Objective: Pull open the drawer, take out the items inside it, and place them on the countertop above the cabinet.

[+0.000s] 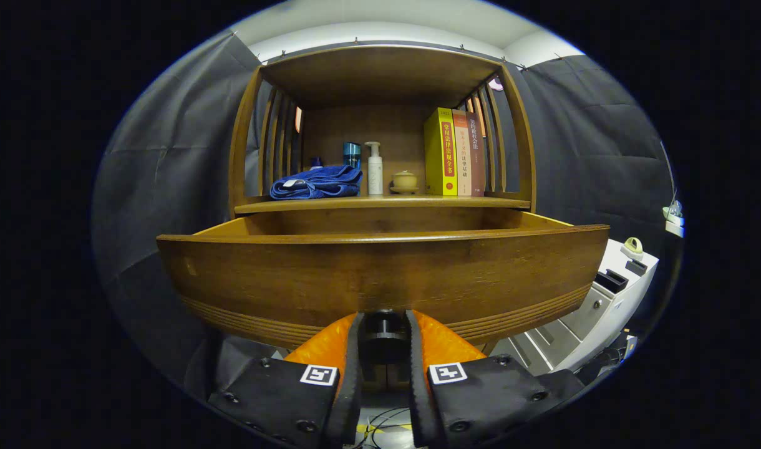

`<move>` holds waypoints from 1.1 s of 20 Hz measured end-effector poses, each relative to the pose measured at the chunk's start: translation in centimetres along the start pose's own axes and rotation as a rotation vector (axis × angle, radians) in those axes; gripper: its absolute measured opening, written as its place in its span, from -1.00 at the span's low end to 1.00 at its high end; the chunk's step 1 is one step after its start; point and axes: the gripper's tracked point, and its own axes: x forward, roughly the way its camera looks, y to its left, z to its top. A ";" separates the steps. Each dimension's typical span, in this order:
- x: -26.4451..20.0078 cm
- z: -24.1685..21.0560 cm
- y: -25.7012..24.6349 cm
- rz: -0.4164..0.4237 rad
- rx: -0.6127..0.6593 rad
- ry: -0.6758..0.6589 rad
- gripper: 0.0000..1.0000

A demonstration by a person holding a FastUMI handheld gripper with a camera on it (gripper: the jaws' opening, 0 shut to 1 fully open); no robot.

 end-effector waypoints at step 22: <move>-0.9 20.3 -1.6 0.064 -0.123 -0.296 0.97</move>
